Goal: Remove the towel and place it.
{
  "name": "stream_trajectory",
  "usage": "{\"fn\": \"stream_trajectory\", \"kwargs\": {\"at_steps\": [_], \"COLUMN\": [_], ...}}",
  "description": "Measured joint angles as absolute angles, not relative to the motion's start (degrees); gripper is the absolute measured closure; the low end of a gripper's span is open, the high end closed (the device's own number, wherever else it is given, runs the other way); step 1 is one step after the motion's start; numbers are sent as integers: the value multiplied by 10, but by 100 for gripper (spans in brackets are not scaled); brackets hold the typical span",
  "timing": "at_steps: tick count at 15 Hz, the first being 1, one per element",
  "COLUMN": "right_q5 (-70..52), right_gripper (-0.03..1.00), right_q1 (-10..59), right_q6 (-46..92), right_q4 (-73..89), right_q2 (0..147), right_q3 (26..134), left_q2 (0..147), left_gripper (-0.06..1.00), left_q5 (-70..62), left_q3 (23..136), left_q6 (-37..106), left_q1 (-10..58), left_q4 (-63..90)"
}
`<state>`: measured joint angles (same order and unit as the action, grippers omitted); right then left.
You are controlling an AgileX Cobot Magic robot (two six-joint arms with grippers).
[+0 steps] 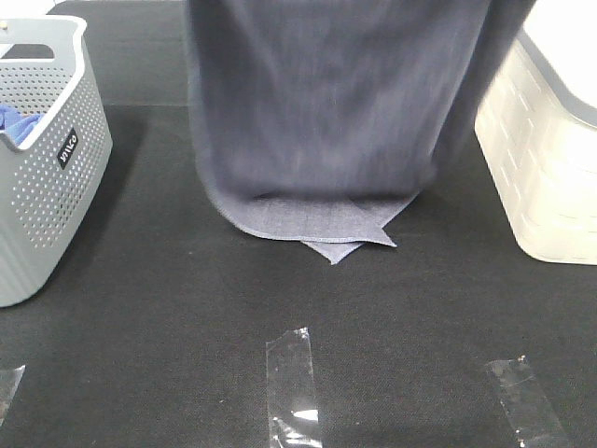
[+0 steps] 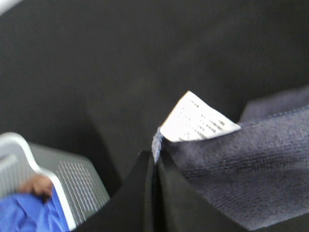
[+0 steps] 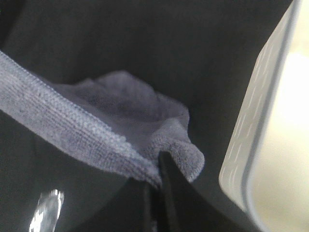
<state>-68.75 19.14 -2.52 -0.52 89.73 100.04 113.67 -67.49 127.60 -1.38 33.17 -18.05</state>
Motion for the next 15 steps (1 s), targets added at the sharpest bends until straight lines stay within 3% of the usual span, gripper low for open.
{"fn": "stream_trajectory", "kwargs": {"at_steps": [4,7,12,13,15], "right_q5": [-671,-579,-351,-283,-258], "right_gripper": [97,97,97,97,97], "right_q1": [191,191,193,193,193], "right_q6": [-17,-17,-18,-17,-17], "right_q4": [0,-25,-104,-134,-151], "right_q2": [979,1047,1105,1092,1071], "right_q3": [963,964,1080,1160,1228], "left_q2": [1196,1255,1273,1254,1241], "left_gripper": [94,94,94,94,94], "left_q5": [-696,-657,-332,-181,-7], "left_q3": [1266,1265,1266,1297,1348], "left_q6": [-14,-13,-41,-42,-44], "left_q1": [332,300,214,205,205], "left_q4": [-193,-251,-285,-300,-302]}}
